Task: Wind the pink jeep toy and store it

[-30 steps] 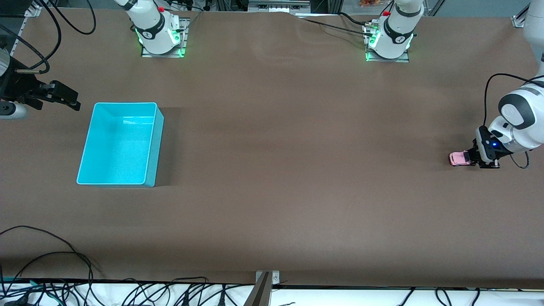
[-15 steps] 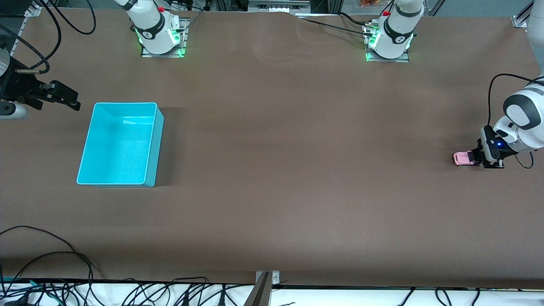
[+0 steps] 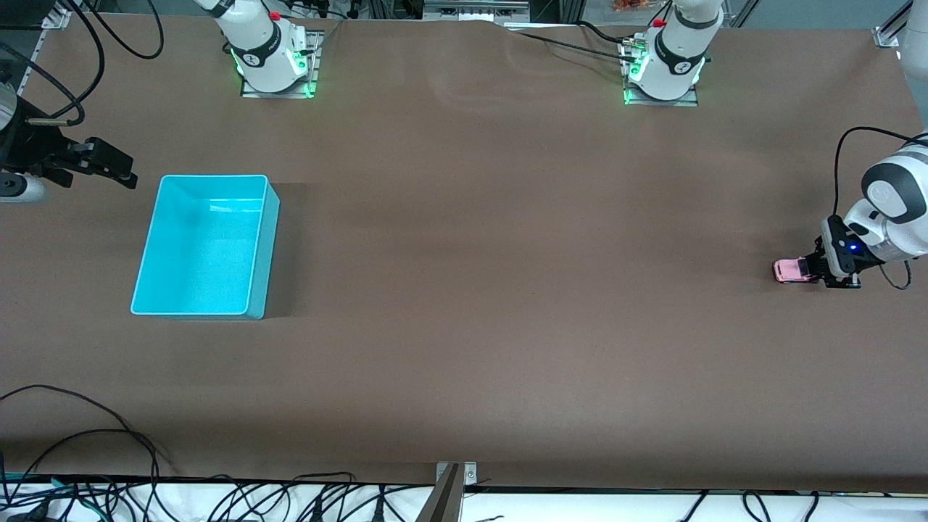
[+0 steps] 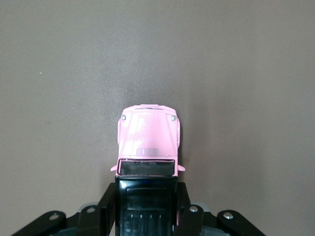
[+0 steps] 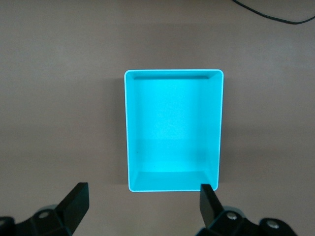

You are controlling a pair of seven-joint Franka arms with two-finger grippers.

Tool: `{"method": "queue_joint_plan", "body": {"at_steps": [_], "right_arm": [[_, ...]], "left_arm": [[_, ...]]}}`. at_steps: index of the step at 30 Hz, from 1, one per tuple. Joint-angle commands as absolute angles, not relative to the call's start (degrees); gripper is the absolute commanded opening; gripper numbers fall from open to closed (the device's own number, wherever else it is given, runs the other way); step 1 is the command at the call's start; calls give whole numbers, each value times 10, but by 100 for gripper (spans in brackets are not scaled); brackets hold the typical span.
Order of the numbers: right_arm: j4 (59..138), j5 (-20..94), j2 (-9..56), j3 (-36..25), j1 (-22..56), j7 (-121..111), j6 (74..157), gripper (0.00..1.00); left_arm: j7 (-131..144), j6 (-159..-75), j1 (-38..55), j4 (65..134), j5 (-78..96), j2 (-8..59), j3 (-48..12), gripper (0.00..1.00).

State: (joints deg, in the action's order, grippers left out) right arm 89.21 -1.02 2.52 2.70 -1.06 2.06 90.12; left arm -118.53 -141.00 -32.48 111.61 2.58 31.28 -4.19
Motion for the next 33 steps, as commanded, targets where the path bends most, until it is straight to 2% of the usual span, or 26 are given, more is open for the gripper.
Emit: {"method": "queue_joint_plan", "body": {"at_steps": [1,8,16,33], "right_arm": [[879,-12,31,31,-15,25,898,100],[879,-12,31,31,-15,25,898,100],[879,-12,31,31,-15,25,898,100],[879,-12,31,31,-14,25,898,100]], "left_arm": [[-1215,-1424,-329,1082,38,379,-42,99],[-1207,-1309,-318,1020,38,377,-44,100],[-1183,-1279,-313,1013,38,364,-44,100],[-1079,-1181,-273,1009,10,278,-48,100]]}}
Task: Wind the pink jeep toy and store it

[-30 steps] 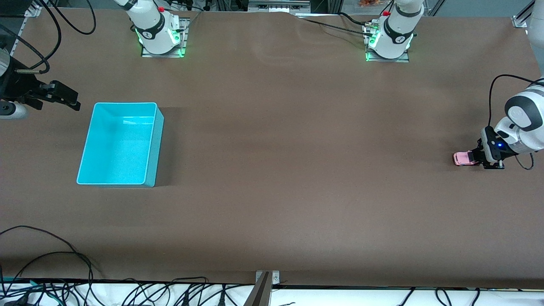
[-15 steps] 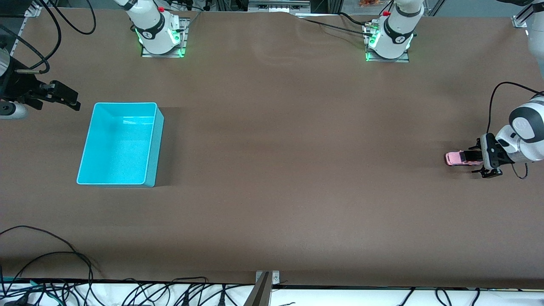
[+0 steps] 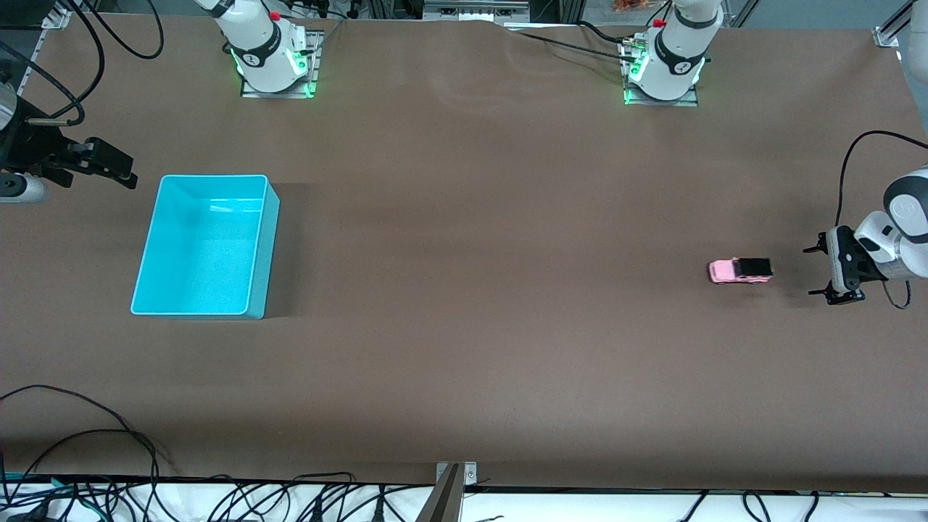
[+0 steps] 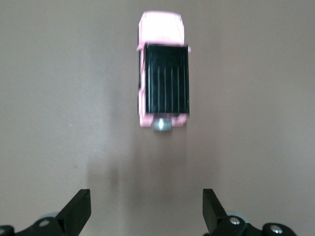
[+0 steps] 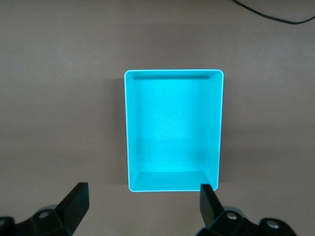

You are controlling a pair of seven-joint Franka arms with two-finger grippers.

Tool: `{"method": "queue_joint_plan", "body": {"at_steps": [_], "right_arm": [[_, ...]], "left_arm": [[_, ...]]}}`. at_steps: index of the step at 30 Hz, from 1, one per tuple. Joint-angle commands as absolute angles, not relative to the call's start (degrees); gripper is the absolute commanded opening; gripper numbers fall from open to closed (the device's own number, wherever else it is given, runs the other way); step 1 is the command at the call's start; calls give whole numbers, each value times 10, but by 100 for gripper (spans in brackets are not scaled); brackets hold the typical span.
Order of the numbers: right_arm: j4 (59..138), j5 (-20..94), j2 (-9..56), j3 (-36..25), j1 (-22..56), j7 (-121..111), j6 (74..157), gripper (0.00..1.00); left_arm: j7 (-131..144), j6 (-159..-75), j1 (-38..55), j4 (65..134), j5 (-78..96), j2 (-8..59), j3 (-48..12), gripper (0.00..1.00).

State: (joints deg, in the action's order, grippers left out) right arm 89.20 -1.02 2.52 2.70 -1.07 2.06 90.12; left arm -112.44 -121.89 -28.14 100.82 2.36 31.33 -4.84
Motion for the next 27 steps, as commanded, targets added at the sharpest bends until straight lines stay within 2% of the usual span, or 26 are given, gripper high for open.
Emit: {"method": "queue_joint_plan", "body": {"at_steps": [1,12,27], "right_arm": [[879,-12,31,31,-15,25,898,100],[879,-12,31,31,-15,25,898,100],[879,-12,31,31,-15,25,898,100]], "left_arm": [[-1070,-1170,-270,1008,7,272,-50,100],[-957,-1050,-215,992,-11,212,-50,100],[-852,-897,-156,911,-27,202,-52,100]]}}
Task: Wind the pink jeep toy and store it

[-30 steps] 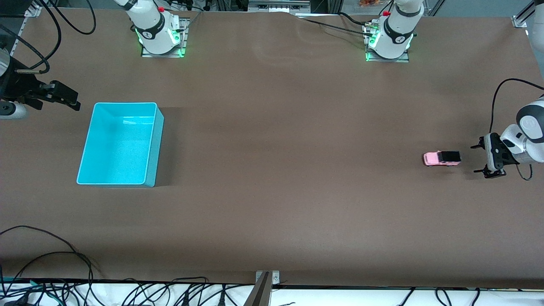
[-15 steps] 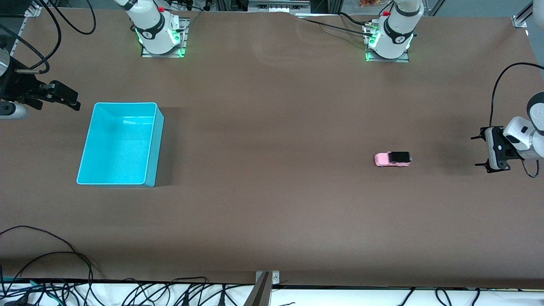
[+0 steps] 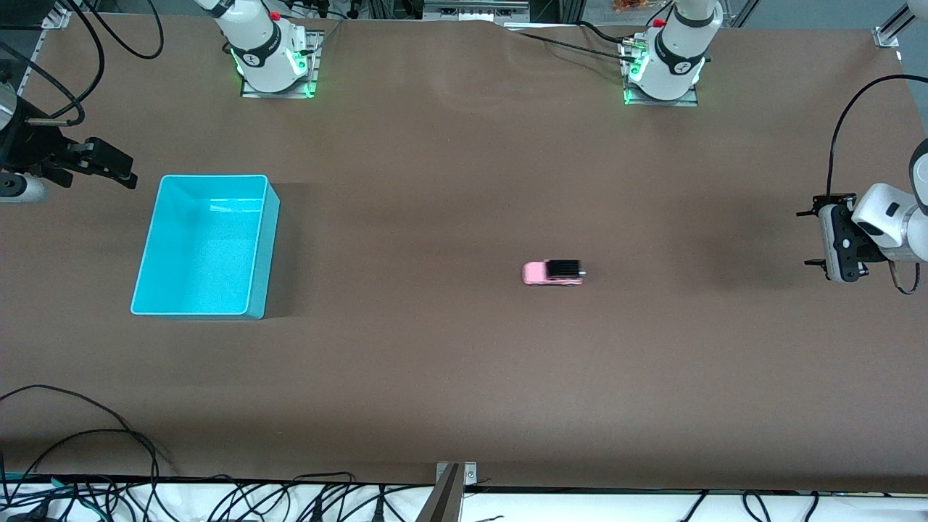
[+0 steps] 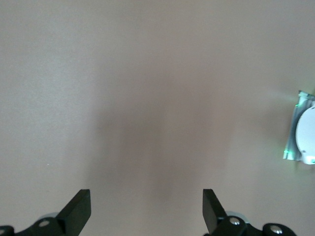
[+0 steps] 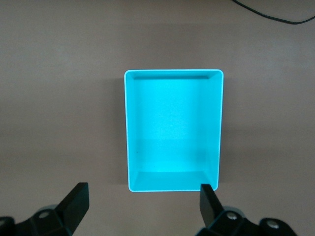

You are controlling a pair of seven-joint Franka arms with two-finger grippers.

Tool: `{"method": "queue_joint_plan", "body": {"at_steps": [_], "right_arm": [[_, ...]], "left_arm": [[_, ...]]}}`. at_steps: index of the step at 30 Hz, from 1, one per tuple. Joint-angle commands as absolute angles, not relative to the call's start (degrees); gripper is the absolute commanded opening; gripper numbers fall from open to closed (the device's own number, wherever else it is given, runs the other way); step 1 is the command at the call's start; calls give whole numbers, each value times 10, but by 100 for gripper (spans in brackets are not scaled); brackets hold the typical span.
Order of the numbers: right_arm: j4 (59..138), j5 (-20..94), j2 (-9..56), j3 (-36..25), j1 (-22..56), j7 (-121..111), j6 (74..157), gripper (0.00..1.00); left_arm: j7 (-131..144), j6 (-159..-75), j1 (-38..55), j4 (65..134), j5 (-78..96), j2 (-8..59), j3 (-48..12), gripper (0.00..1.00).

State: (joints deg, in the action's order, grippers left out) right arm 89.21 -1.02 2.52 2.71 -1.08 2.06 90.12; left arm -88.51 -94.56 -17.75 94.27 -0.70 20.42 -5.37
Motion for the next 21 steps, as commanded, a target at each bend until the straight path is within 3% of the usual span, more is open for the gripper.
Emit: {"method": "queue_joint_plan", "body": {"at_steps": [1,11,21], "right_arm": [[879,-12,31,31,-15,25,898,100],[879,-12,31,31,-15,25,898,100],[879,-12,31,31,-15,25,898,100]], "left_arm": [[-847,-889,-153,907,-27,202,-52,100],[-756,-784,-95,836,-26,202,-52,100],[-659,-742,-84,825,-17,174,-84,100]]}}
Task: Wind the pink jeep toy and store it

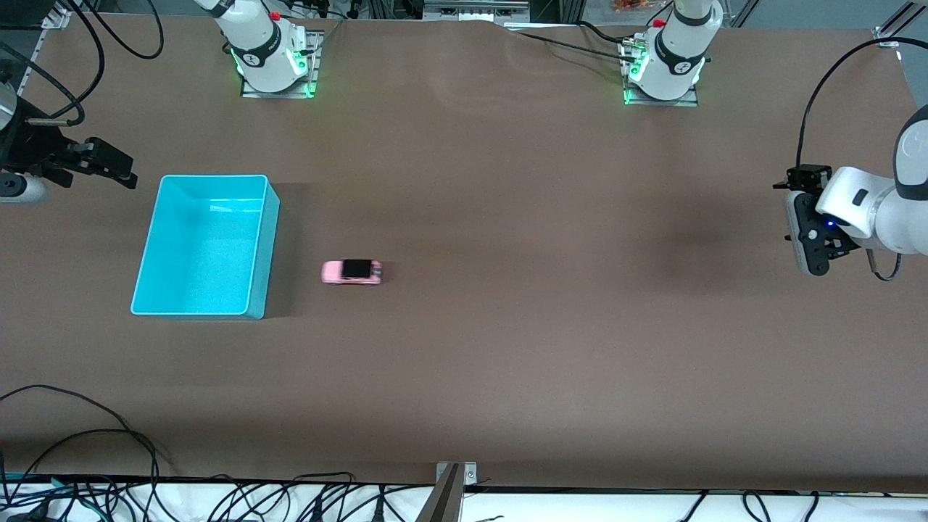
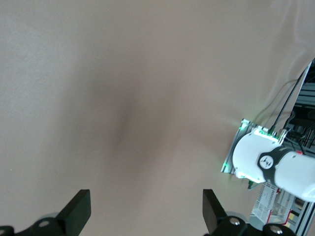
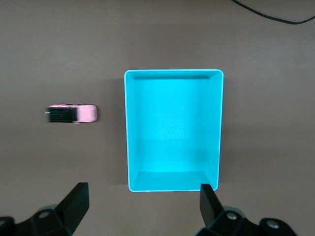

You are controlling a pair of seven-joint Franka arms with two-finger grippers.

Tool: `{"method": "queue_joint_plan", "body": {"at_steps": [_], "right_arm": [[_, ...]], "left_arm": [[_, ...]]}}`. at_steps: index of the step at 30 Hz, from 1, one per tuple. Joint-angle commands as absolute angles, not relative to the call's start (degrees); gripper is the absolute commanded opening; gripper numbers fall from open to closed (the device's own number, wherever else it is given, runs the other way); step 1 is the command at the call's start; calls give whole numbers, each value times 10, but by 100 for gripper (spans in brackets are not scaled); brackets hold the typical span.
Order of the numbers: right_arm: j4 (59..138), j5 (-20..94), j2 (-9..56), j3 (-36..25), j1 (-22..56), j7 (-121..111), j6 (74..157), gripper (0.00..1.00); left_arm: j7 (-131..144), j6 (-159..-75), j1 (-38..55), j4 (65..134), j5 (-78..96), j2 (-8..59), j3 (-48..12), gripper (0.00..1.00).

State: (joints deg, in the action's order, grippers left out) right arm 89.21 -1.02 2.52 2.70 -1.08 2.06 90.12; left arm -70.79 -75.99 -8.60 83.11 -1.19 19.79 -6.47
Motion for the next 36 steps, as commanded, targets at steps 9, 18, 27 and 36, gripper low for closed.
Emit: {"method": "queue_joint_plan", "body": {"at_steps": [9,18,27,36], "right_arm": [[878,-13,31,31,-15,12,896,100],[883,-14,31,33,-13,14,888,100],[882,-15,47,38,-2,-42,895,100],[879,-13,82,39,19,-207,920,100]], "left_arm": [[-580,-725,-80,836,-15,144,-106,100],[-500,-714,-54,842,-13,122,-107,100],[-401,-779,4,910,-21,59,-68,100],[-395,-975,49,996,-17,16,34,100]]}}
